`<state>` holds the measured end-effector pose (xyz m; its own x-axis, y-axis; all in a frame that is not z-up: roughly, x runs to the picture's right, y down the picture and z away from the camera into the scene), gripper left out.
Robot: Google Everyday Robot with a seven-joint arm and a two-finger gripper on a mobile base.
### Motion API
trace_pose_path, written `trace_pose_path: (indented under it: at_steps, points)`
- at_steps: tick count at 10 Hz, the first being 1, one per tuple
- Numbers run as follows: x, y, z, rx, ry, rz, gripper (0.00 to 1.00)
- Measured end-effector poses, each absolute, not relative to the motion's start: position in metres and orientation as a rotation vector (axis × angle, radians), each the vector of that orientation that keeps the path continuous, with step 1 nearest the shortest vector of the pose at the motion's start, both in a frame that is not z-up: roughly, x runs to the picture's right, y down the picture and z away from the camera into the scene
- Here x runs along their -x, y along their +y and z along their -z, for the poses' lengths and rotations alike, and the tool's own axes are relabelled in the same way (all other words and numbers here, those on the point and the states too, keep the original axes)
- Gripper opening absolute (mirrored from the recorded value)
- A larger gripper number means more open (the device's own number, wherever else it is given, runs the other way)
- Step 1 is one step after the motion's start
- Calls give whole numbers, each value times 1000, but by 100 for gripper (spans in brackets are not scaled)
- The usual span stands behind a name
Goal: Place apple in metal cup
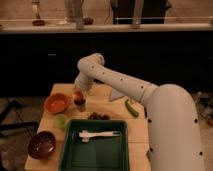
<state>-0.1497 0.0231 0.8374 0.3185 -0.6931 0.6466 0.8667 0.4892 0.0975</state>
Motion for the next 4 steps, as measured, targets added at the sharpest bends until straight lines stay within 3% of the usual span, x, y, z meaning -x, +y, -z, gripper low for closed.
trace_pose_path:
  at_steps: [2, 4]
  points:
    - [150, 23, -837, 289, -690, 1045, 66]
    - [150, 23, -837, 289, -690, 1045, 79]
